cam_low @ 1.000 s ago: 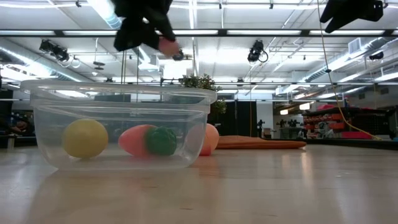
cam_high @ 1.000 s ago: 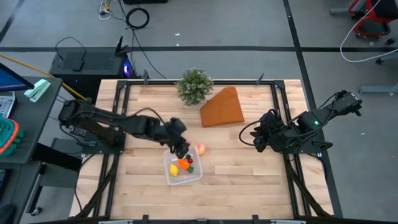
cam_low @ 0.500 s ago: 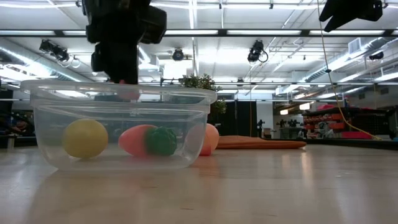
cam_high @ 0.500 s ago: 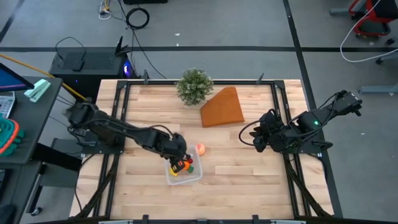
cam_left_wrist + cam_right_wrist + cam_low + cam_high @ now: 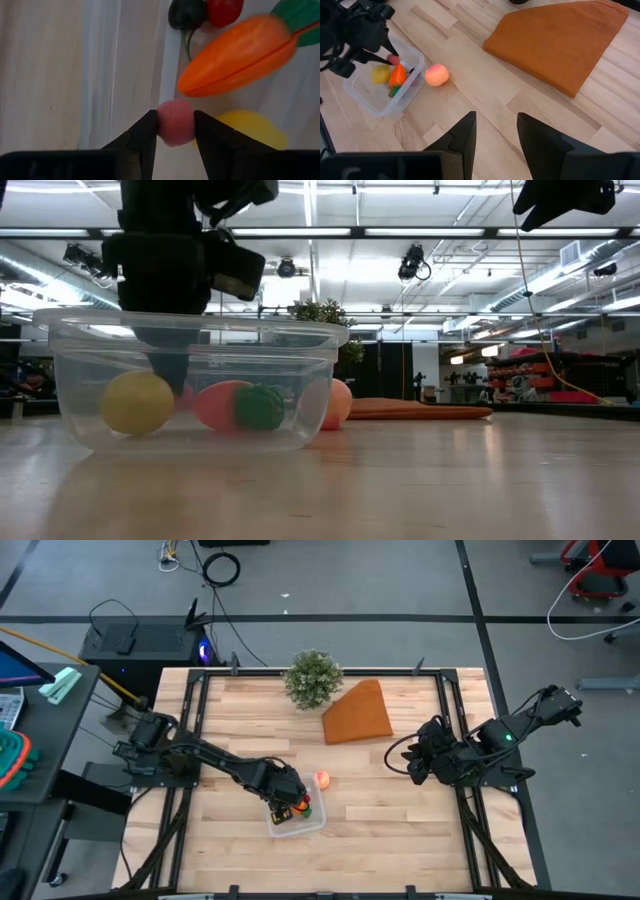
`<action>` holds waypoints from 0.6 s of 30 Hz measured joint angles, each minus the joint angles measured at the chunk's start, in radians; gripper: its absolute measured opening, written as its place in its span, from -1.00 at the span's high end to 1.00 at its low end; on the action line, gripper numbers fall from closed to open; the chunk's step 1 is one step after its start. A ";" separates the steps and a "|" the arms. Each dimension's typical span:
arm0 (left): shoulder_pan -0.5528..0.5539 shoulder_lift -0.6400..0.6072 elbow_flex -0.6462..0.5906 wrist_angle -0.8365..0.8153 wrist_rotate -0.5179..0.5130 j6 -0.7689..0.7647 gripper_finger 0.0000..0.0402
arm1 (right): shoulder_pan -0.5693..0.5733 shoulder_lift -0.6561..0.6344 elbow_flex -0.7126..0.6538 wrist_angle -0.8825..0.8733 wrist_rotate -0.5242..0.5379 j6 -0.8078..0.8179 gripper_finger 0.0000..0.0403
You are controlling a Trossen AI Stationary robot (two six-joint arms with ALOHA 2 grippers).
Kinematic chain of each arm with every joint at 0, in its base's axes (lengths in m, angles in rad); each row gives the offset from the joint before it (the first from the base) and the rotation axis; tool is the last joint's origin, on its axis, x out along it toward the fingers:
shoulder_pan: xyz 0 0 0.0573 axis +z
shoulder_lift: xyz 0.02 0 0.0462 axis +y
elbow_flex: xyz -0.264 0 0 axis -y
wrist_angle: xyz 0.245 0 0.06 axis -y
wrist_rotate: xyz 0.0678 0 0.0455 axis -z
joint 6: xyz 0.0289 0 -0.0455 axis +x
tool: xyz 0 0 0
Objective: Pick and placing Produce into tupperware
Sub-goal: Put the small pink peach into the transparent bin
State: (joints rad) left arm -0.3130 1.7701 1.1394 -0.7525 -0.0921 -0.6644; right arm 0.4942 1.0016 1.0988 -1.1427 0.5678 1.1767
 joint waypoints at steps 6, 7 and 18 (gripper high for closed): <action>0.000 -0.001 -0.018 -0.002 0.000 -0.004 0.35 | 0.000 0.000 0.000 0.000 0.000 0.000 0.44; 0.000 -0.001 -0.018 0.001 0.000 -0.004 0.35 | 0.000 0.000 0.000 0.000 0.000 -0.002 0.44; -0.004 -0.003 -0.018 0.024 -0.007 -0.029 0.03 | 0.000 0.000 0.000 0.000 0.000 -0.005 0.44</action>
State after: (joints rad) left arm -0.3172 1.7668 1.1214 -0.7286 -0.0988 -0.6930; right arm 0.4942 1.0016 1.0988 -1.1431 0.5678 1.1717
